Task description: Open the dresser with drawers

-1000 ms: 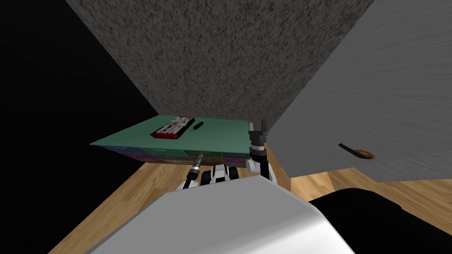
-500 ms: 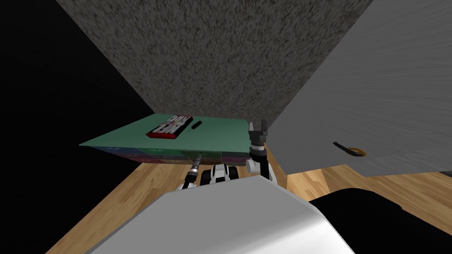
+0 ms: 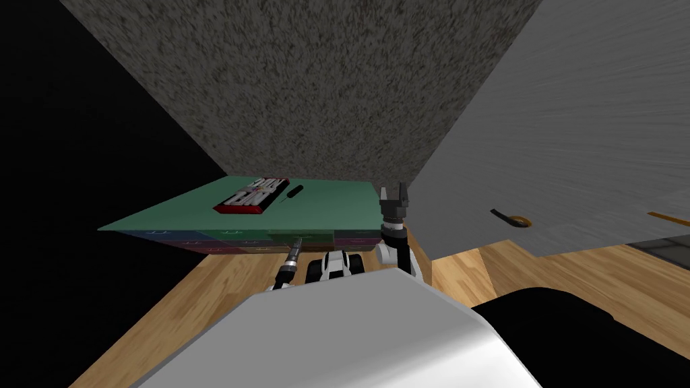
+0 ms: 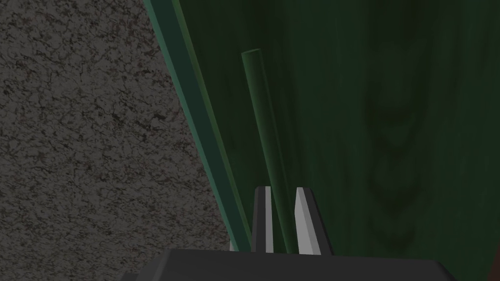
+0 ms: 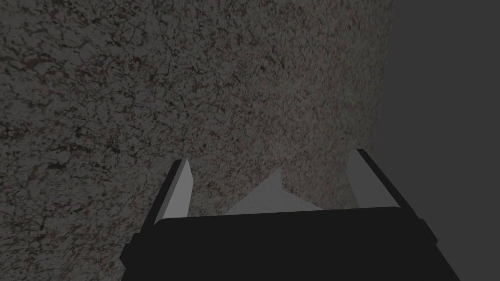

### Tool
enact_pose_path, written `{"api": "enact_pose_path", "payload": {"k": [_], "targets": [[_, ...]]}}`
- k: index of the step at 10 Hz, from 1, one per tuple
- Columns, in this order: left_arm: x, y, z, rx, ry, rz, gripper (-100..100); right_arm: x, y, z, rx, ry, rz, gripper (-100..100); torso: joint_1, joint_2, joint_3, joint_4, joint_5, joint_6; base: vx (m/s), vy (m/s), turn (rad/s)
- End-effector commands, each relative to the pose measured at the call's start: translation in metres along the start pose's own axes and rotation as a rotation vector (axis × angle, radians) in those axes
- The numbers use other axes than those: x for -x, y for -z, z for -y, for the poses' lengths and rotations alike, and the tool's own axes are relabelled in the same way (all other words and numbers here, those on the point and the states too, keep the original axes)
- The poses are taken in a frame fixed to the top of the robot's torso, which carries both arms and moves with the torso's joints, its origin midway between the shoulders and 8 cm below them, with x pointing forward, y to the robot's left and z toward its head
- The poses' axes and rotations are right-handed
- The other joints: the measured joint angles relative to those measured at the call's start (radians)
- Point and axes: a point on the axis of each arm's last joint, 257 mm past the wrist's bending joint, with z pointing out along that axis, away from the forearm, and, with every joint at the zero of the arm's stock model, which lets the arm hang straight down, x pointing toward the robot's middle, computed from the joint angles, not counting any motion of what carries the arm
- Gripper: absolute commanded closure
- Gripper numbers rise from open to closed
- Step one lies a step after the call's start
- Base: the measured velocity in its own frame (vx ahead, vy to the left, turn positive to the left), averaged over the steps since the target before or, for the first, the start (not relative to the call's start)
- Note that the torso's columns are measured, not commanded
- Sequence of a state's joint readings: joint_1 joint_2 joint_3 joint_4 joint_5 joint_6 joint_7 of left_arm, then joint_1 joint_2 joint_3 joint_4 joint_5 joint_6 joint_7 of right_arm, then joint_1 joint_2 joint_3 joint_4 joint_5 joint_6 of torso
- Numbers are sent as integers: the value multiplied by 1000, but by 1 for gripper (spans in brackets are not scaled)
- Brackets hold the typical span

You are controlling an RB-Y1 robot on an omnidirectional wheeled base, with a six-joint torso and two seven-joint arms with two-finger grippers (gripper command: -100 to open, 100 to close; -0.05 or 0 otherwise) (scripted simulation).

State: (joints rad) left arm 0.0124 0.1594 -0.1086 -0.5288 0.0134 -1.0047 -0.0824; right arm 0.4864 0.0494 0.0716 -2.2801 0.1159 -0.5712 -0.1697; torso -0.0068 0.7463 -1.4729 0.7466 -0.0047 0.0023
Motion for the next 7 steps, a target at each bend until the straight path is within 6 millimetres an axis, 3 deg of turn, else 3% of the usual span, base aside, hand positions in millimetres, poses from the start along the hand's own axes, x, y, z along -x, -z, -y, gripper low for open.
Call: {"api": "enact_pose_path", "payload": {"k": [1,6,7], "targets": [[0,0,1,-1,0,0,100,0,0,0,0,0,0,0,-1,0,0,0,0,0,3,5,1],[19,-27,24,-52,-3,-1,100,0,0,0,0,0,0,0,-1,5,3,2,-3,-2,-151,-22,25],[15,-20,11,-13,0,-4,100,0,0,0,0,0,0,0,0,3,2,2,-3,-2,-73,4,1]]}}
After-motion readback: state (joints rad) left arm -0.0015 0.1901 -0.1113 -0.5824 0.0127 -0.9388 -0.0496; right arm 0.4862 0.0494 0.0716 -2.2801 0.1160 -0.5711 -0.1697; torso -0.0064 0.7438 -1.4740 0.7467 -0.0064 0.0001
